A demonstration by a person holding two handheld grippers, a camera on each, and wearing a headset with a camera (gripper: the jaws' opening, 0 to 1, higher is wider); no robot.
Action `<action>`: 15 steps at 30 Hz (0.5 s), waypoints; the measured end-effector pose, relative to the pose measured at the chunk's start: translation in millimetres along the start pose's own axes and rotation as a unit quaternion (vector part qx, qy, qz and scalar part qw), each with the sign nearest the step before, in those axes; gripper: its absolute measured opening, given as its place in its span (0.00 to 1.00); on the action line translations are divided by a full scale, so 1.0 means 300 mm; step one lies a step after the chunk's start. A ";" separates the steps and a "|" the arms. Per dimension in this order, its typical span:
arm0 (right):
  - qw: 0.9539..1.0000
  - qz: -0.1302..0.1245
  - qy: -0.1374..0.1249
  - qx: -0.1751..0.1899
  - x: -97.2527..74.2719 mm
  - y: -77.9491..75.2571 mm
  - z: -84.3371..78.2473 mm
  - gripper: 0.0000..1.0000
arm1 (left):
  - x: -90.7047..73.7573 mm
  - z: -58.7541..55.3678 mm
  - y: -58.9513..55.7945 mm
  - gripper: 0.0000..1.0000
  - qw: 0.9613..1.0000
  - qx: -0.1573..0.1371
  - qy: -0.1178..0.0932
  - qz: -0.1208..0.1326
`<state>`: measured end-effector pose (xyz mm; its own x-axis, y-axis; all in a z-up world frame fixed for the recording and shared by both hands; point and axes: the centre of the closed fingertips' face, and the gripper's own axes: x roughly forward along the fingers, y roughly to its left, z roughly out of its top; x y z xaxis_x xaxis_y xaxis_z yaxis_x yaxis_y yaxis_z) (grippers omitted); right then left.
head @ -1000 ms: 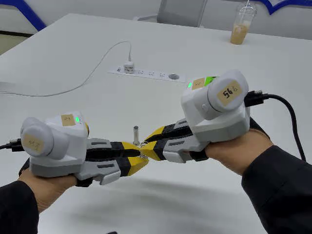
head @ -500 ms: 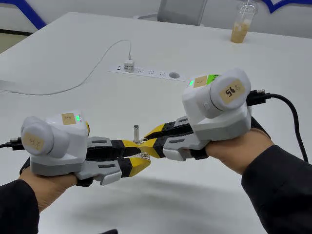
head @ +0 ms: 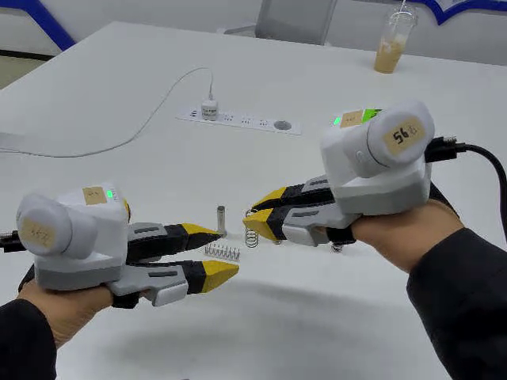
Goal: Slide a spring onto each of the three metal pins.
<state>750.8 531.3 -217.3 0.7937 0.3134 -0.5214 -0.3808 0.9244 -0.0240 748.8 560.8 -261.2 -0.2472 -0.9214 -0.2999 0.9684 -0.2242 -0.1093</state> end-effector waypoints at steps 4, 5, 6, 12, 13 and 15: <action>1.000 -0.020 -0.007 0.008 -0.020 -0.049 0.009 0.12 | -0.009 0.000 0.018 0.41 1.000 -0.006 -0.002 0.012; 0.999 -0.029 -0.012 0.011 -0.027 -0.069 0.016 0.12 | -0.012 -0.001 0.024 0.42 1.000 -0.009 -0.002 0.017; 0.999 -0.034 -0.015 0.013 -0.031 -0.080 0.019 0.12 | -0.014 -0.002 0.028 0.44 1.000 -0.011 -0.002 0.020; 0.997 -0.066 -0.029 0.021 -0.047 -0.153 0.036 0.12 | -0.022 -0.006 0.041 0.48 0.999 -0.016 -0.002 0.030; 0.997 -0.069 -0.030 0.022 -0.047 -0.161 0.037 0.12 | -0.022 -0.007 0.042 0.49 0.999 -0.017 -0.002 0.031; 0.996 -0.078 -0.033 0.025 -0.046 -0.181 0.034 0.12 | -0.022 -0.009 0.043 0.50 0.999 -0.018 -0.001 0.032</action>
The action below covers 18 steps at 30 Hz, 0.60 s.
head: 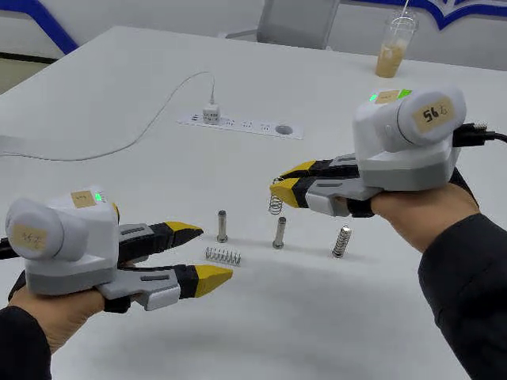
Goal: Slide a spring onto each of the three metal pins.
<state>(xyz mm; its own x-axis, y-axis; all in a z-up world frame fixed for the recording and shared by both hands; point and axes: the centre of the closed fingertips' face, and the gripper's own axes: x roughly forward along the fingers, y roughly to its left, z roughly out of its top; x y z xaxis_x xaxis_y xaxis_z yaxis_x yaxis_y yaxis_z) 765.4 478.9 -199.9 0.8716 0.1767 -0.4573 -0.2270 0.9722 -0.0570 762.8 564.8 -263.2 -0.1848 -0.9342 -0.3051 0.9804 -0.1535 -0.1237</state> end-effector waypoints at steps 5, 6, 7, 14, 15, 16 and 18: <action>1.000 -0.018 0.003 0.011 0.017 -0.043 -0.025 0.12 | 0.000 -0.001 0.003 0.52 1.000 -0.002 0.000 0.003; 1.000 -0.019 0.004 0.013 0.021 -0.047 -0.032 0.12 | 0.000 -0.002 0.004 0.53 1.000 -0.002 0.000 0.003; 1.000 -0.019 0.007 0.014 0.026 -0.049 -0.039 0.12 | 0.000 -0.002 0.005 0.54 1.000 -0.003 0.001 0.004; 0.999 -0.023 0.022 0.020 0.061 -0.065 -0.094 0.12 | -0.001 -0.005 0.011 0.56 1.000 -0.006 0.001 0.007; 0.999 -0.024 0.024 0.022 0.066 -0.069 -0.102 0.12 | -0.001 -0.006 0.011 0.56 1.000 -0.007 0.001 0.007; 0.999 -0.024 0.024 0.023 0.068 -0.071 -0.106 0.12 | -0.001 -0.006 0.011 0.56 1.000 -0.007 0.001 0.007; 0.999 -0.024 0.025 0.025 0.073 -0.074 -0.113 0.12 | -0.001 -0.007 0.013 0.57 1.000 -0.007 0.001 0.008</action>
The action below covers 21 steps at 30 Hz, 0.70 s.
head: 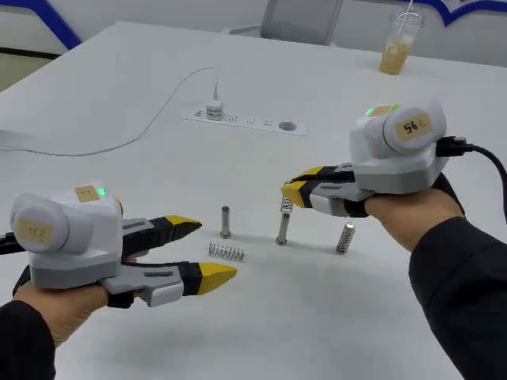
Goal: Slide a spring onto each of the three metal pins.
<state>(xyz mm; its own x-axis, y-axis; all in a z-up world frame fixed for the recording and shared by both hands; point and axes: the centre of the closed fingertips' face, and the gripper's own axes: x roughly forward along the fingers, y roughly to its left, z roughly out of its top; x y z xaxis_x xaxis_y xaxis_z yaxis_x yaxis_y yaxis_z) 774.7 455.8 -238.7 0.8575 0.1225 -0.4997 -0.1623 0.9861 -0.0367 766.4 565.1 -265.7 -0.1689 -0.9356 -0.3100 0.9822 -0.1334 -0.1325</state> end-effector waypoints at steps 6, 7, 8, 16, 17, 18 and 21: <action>1.000 -0.001 0.004 0.005 0.014 -0.012 -0.019 0.12 | -0.001 -0.001 0.003 0.57 1.000 -0.003 0.000 0.002; 1.000 0.000 0.002 0.007 0.014 -0.012 -0.020 0.12 | -0.002 -0.002 0.004 0.57 1.000 -0.004 0.000 0.002; 1.000 0.001 -0.001 0.012 0.014 -0.011 -0.017 0.12 | -0.002 -0.002 0.004 0.57 1.000 -0.004 0.000 0.002; 1.000 0.000 -0.002 0.011 0.009 -0.010 -0.019 0.12 | -0.001 -0.005 0.003 0.56 1.000 -0.004 0.002 0.001; 1.000 0.000 -0.001 0.011 0.009 -0.008 -0.019 0.12 | -0.001 -0.005 0.003 0.56 1.000 -0.005 0.002 0.001; 1.000 0.000 -0.002 0.012 0.008 -0.008 -0.019 0.12 | -0.001 -0.005 0.003 0.56 1.000 -0.004 0.002 0.001; 1.000 -0.002 -0.001 0.014 0.006 -0.009 -0.019 0.12 | -0.002 -0.004 0.002 0.56 1.000 -0.004 0.002 0.001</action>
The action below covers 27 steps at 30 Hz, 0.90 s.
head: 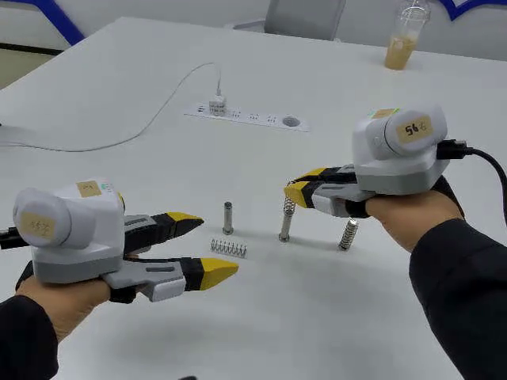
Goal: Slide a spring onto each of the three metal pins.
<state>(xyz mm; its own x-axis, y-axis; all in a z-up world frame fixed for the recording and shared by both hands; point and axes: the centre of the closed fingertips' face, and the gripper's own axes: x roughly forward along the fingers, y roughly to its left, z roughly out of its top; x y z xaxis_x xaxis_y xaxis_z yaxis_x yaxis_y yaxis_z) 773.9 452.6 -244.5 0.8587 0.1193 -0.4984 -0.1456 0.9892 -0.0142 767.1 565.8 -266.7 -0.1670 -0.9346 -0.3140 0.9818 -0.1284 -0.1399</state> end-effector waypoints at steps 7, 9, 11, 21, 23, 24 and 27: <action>1.000 -0.002 0.007 0.002 0.004 -0.005 -0.018 0.12 | 0.001 -0.001 0.000 0.56 1.000 0.000 0.001 0.000; 1.000 -0.001 0.007 0.007 0.011 -0.008 -0.025 0.12 | 0.000 0.000 0.000 0.56 1.000 0.000 0.000 -0.001; 1.000 0.001 0.008 0.005 0.015 -0.003 -0.031 0.12 | 0.000 0.000 0.001 0.56 1.000 -0.001 0.000 0.000; 1.000 0.002 0.024 0.007 0.043 -0.002 -0.083 0.12 | 0.001 -0.002 0.000 0.56 1.000 -0.002 0.001 -0.001; 1.000 0.002 0.026 0.007 0.049 -0.003 -0.093 0.12 | 0.001 -0.002 0.000 0.56 1.000 -0.001 0.001 -0.001; 1.000 0.002 0.030 0.008 0.055 -0.004 -0.103 0.12 | 0.001 -0.002 -0.001 0.56 1.000 -0.001 0.001 -0.001; 0.999 0.002 0.039 0.008 0.068 -0.007 -0.123 0.12 | 0.001 -0.002 0.000 0.56 1.000 -0.002 0.001 -0.001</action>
<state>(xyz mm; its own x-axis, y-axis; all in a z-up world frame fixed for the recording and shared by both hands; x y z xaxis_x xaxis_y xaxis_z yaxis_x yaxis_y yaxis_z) 773.6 449.7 -286.6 0.8169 0.1161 -0.5650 -0.1397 0.9902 0.0015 767.0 565.7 -267.3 -0.1692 -0.9336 -0.3159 0.9812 -0.1293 -0.1435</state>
